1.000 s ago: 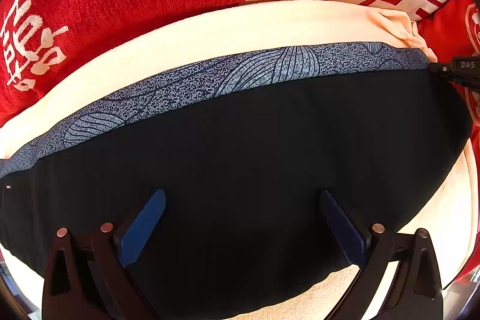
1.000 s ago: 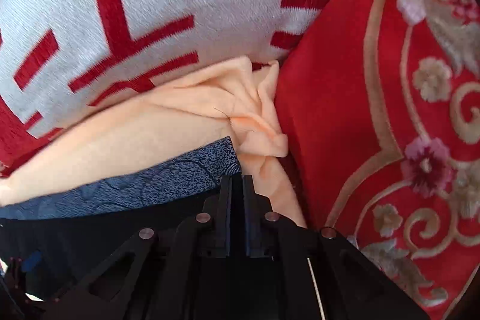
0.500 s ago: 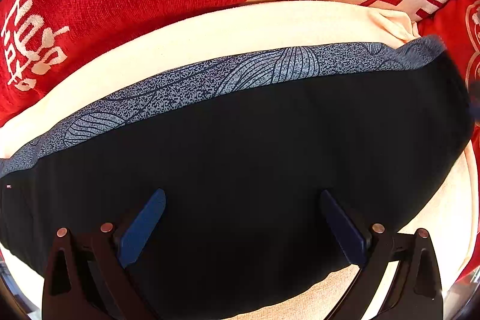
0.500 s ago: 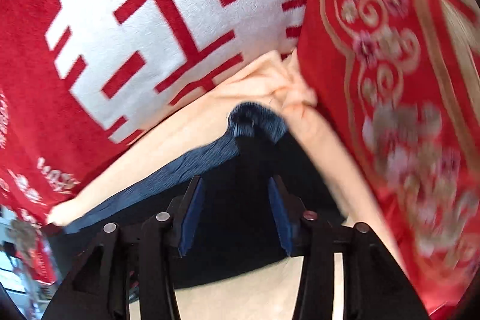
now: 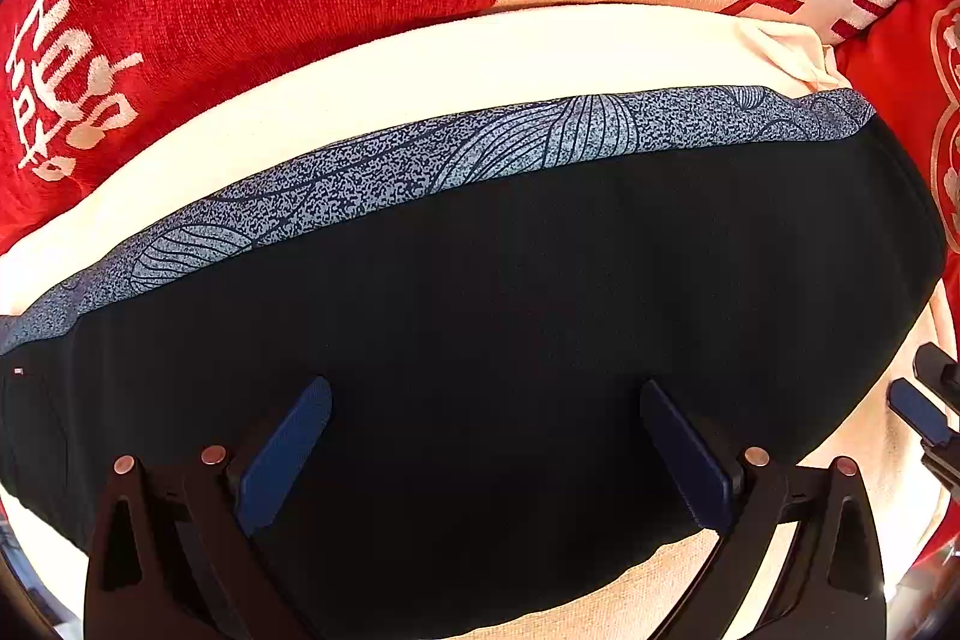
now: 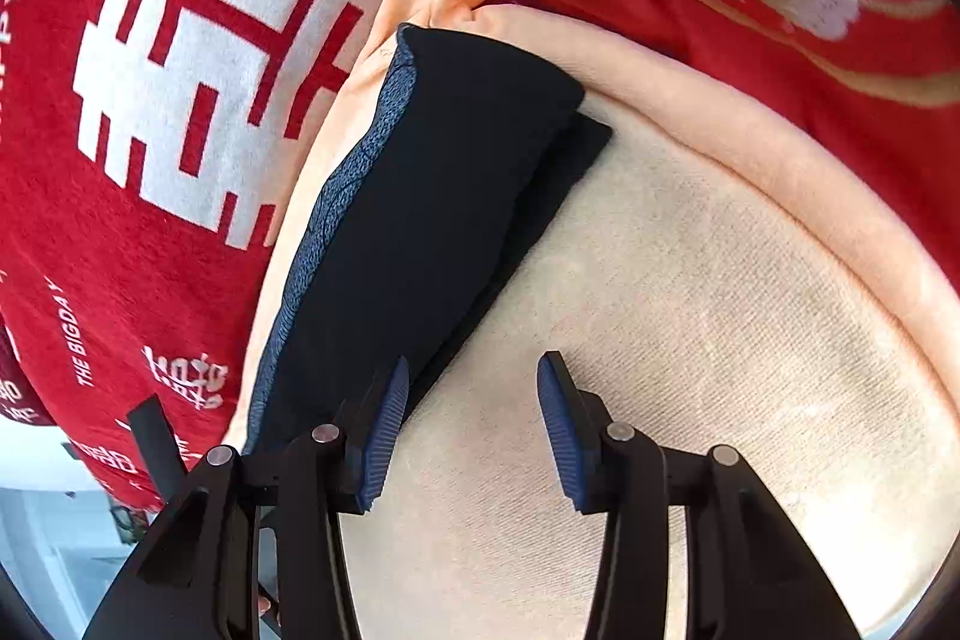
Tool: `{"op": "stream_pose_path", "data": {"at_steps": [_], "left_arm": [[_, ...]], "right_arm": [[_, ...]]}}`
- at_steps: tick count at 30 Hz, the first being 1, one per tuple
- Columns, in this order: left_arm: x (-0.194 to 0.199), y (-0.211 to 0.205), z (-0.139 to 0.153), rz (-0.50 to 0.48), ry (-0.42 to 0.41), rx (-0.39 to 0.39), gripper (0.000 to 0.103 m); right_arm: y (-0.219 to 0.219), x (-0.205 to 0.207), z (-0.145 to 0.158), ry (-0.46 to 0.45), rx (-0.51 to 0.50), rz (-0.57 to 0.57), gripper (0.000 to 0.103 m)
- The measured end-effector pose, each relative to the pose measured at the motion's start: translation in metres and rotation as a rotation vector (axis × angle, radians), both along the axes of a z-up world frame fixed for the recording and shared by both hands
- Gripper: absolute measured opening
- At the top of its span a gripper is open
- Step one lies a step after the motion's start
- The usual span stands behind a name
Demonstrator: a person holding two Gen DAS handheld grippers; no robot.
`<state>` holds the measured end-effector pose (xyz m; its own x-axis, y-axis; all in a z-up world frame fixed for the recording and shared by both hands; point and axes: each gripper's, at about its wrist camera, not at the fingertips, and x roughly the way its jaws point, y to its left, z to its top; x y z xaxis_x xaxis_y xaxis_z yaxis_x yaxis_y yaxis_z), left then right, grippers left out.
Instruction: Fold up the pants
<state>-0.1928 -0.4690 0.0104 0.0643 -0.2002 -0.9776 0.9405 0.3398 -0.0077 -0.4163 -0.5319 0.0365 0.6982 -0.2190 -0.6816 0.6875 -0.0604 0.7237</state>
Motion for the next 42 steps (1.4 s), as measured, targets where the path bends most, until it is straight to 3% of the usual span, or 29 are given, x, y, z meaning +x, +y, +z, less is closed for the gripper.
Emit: {"op": "stream_pose_path", "data": {"at_steps": [8,12,14,15,16,17,21,23,31,38,42], "left_arm": [[0.001,0.0,0.0,-0.001,-0.001,-0.004,0.103],[0.001,0.003,0.0,-0.001,0.0,-0.014,0.103],[0.004,0.004,0.004,0.018,0.012,-0.012,0.101],[0.007,0.007,0.009,0.039,0.027,-0.027,0.086],[0.01,0.009,0.014,0.049,0.041,-0.046,0.078],[0.013,0.013,0.021,0.061,0.079,-0.074,0.072],[0.019,0.022,0.03,0.129,0.242,-0.148,0.072],[0.017,0.017,0.026,0.137,0.284,-0.161,0.072],[0.0,0.014,0.012,0.012,0.182,-0.177,0.072],[0.01,0.023,0.012,-0.024,0.225,-0.208,0.073],[0.038,0.04,0.021,-0.017,0.33,-0.221,0.073]], "right_arm": [[-0.022,0.008,-0.013,-0.128,-0.073,-0.081,0.05],[-0.037,0.021,-0.012,-0.177,-0.085,-0.134,0.06],[-0.042,0.028,-0.01,-0.18,-0.053,-0.127,0.048],[-0.041,0.028,-0.008,-0.177,-0.045,-0.121,0.018],[-0.039,0.027,-0.005,-0.192,-0.052,-0.115,0.014],[-0.038,0.027,0.0,-0.189,-0.06,-0.106,0.014],[-0.029,0.033,0.028,-0.17,-0.139,-0.047,0.014],[-0.025,0.038,0.039,-0.164,-0.165,-0.027,0.014],[-0.012,0.066,0.078,-0.084,-0.253,0.046,0.014],[0.022,0.115,0.125,0.058,-0.408,0.197,0.014],[0.048,0.146,0.144,0.138,-0.479,0.262,0.014]]}}
